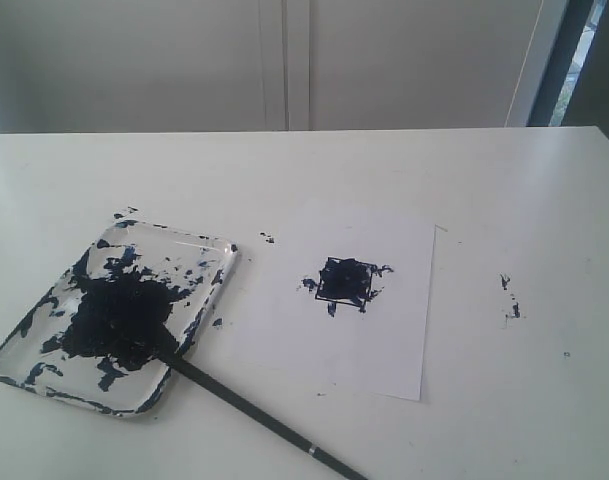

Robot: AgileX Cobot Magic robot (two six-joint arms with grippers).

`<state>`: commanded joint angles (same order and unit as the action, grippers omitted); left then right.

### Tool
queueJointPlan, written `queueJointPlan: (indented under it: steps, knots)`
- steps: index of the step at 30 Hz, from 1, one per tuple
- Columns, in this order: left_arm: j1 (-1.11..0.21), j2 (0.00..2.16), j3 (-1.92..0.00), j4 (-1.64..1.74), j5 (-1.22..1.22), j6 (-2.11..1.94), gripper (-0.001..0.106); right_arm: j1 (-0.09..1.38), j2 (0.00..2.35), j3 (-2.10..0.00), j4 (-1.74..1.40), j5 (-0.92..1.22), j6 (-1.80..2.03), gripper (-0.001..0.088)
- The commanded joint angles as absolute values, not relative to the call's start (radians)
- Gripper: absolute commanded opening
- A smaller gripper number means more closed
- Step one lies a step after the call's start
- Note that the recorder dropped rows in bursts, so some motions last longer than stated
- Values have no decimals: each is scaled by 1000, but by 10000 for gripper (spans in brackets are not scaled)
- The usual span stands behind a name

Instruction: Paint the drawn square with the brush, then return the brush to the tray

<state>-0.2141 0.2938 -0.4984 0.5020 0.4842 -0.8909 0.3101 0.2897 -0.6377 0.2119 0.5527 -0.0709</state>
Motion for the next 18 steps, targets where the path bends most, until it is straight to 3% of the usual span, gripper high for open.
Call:
queueJointPlan:
  steps: [13,18]
  knots:
    - [-151,135,-498,502,488,-891,0,147,100,-638,212,551,-71,0]
    - [-34,129,-498,506,488,-891,0,36,26,-638,212,555,-71,0]
